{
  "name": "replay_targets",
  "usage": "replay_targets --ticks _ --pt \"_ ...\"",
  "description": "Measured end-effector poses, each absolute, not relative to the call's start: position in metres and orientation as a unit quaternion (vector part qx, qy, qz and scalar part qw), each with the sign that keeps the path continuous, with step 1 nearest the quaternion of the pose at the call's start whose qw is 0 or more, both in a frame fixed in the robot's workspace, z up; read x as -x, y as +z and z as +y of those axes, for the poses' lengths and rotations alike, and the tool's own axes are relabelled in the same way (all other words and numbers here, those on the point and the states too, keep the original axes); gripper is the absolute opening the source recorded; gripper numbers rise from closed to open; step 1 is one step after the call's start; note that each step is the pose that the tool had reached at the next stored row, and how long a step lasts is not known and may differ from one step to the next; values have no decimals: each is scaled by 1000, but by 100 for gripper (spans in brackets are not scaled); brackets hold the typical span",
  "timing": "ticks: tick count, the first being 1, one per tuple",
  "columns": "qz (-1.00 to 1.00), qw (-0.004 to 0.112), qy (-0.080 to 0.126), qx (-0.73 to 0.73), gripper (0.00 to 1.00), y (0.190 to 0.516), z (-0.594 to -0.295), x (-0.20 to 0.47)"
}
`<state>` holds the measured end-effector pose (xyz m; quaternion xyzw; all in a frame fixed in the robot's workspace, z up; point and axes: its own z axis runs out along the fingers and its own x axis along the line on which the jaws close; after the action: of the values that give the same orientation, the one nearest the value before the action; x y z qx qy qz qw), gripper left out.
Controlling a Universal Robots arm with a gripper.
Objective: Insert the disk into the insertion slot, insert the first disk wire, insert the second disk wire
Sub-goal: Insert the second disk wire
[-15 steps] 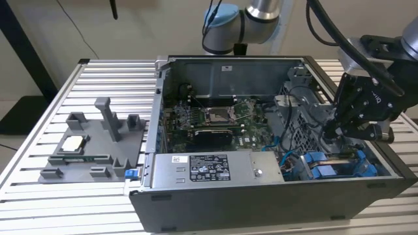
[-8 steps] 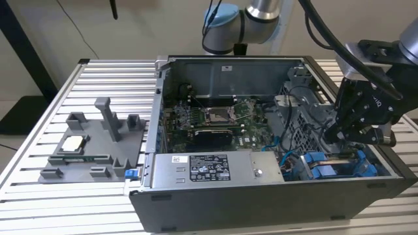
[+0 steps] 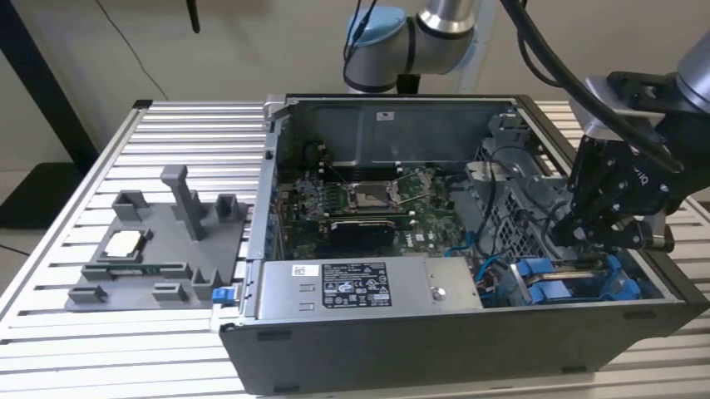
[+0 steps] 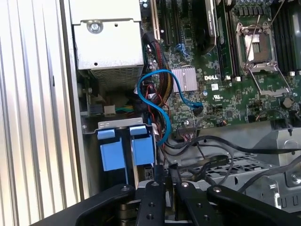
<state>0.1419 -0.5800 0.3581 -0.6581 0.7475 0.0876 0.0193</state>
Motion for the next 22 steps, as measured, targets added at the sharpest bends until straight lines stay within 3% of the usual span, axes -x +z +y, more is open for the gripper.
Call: replay_targets --ticks 14,22 --pt "748 20 79 659 16 351 -581 -142" --pt "749 8 46 661 16 350 -581 -142"
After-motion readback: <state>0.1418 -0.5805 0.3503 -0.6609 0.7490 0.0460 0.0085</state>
